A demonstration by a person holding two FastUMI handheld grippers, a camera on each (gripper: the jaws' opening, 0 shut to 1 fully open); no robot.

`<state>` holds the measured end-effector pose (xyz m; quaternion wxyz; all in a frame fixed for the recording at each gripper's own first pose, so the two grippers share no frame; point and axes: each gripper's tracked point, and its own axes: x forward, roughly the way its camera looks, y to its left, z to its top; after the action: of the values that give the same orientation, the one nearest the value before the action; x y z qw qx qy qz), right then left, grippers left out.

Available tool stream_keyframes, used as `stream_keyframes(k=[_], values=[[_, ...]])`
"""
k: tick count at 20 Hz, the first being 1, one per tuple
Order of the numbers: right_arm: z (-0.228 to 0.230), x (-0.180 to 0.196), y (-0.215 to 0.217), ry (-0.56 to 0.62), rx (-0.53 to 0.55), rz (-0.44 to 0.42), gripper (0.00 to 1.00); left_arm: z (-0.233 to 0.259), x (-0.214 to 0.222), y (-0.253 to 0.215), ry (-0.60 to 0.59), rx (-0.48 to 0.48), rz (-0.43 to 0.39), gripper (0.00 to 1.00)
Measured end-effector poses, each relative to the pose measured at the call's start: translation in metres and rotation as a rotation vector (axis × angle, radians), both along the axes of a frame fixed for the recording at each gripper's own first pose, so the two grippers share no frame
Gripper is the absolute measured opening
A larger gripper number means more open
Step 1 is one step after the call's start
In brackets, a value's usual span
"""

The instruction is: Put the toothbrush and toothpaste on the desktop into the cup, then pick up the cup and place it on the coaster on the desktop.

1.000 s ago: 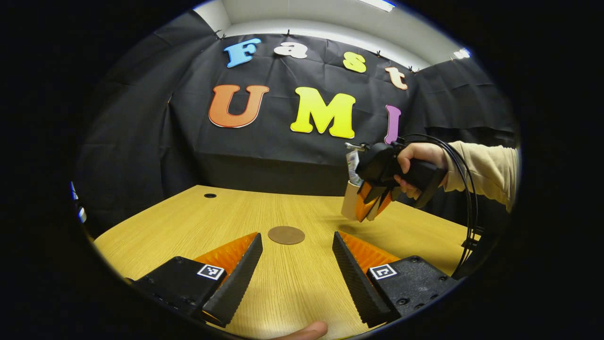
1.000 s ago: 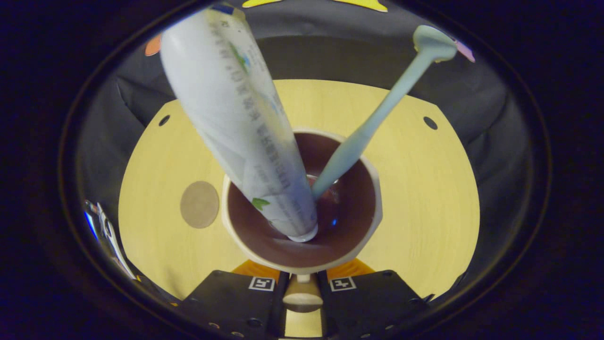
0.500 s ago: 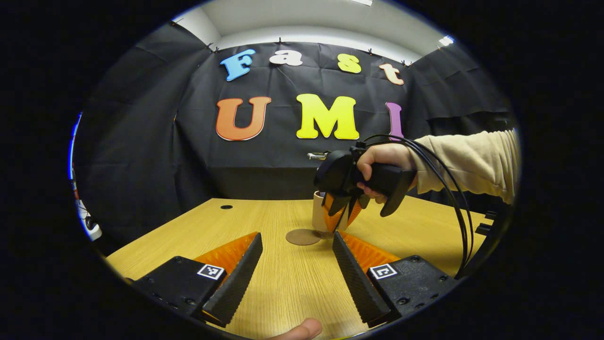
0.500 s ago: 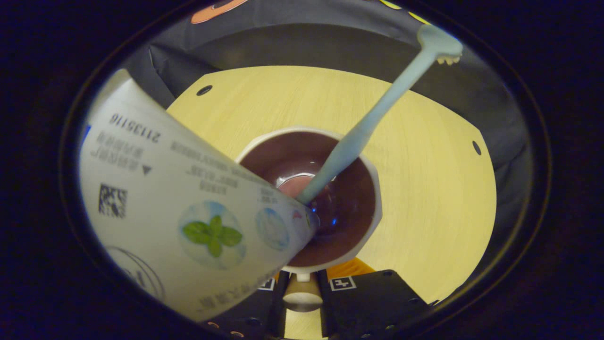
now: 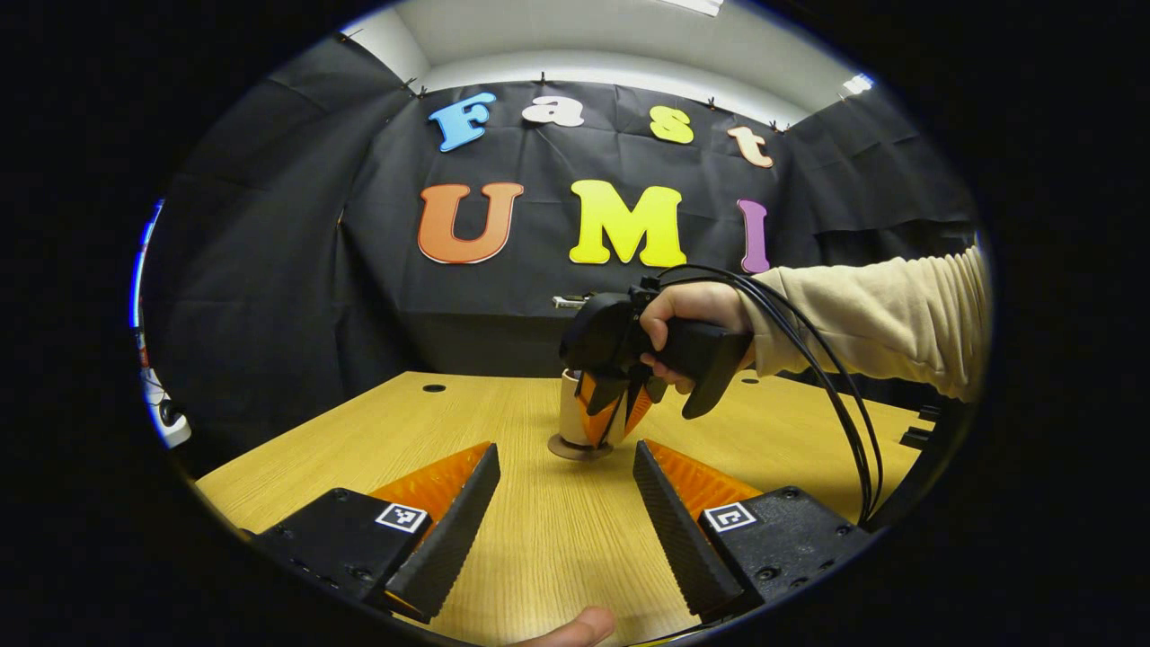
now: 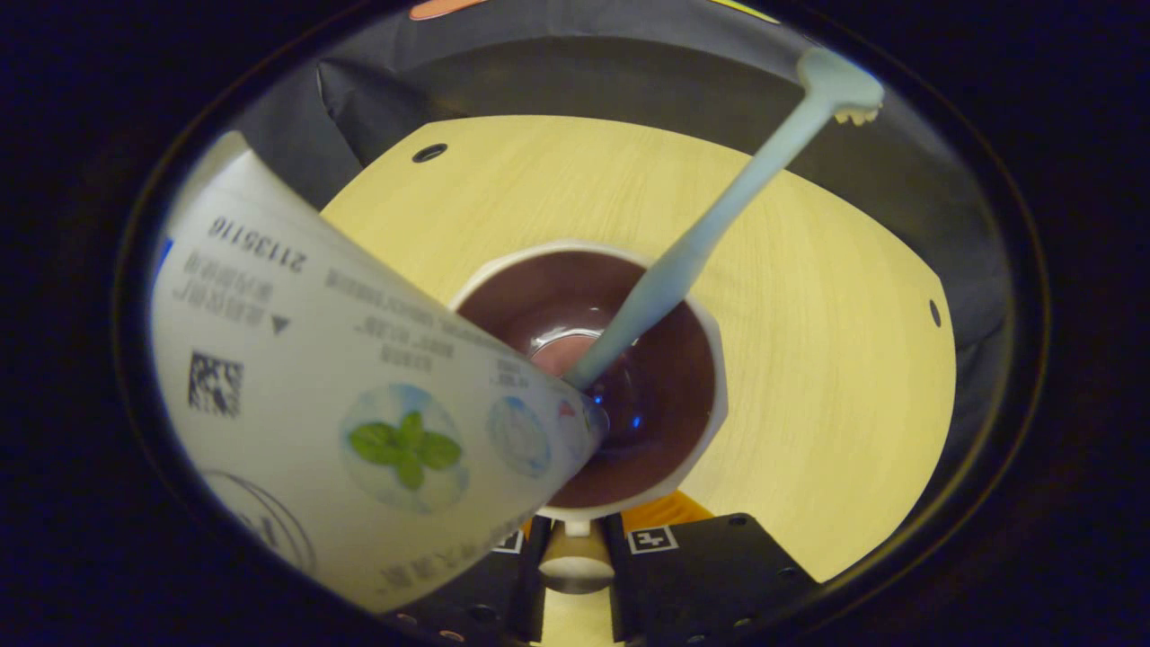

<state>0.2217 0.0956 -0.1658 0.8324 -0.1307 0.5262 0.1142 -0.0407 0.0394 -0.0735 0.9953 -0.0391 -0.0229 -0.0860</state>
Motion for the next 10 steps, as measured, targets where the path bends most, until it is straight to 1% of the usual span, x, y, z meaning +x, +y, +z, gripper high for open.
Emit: stream_keyframes(k=[2, 3, 5, 8, 9, 10], values=[[-0.0043, 0.0000, 0.0012, 0.015, -0.021, -0.009, 0.27, -0.0015, 0.0011, 0.0034, 0.006, -0.005, 0.006, 0.96], [-0.0040, -0.0019, 0.0014, 0.032, -0.023, 0.002, 0.26, -0.0013, 0.0019, 0.0029, 0.006, -0.007, 0.006, 0.95], [-0.0051, 0.0014, 0.0035, 0.035, 0.003, -0.019, 0.26, -0.0002, 0.0014, 0.0030, 0.005, -0.007, 0.005, 0.96], [-0.0046, 0.0005, 0.0025, 0.044, 0.018, -0.012, 0.27, -0.0042, 0.0047, 0.0034, 0.018, -0.008, 0.010, 0.96], [-0.0034, -0.0014, 0.0054, 0.055, 0.041, 0.001, 0.27, -0.0063, 0.0061, 0.0021, 0.027, -0.013, 0.010, 0.96], [-0.0043, -0.0033, 0.0021, 0.054, 0.038, 0.012, 0.31, -0.0080, 0.0071, 0.0034, 0.037, -0.016, 0.014, 0.96]])
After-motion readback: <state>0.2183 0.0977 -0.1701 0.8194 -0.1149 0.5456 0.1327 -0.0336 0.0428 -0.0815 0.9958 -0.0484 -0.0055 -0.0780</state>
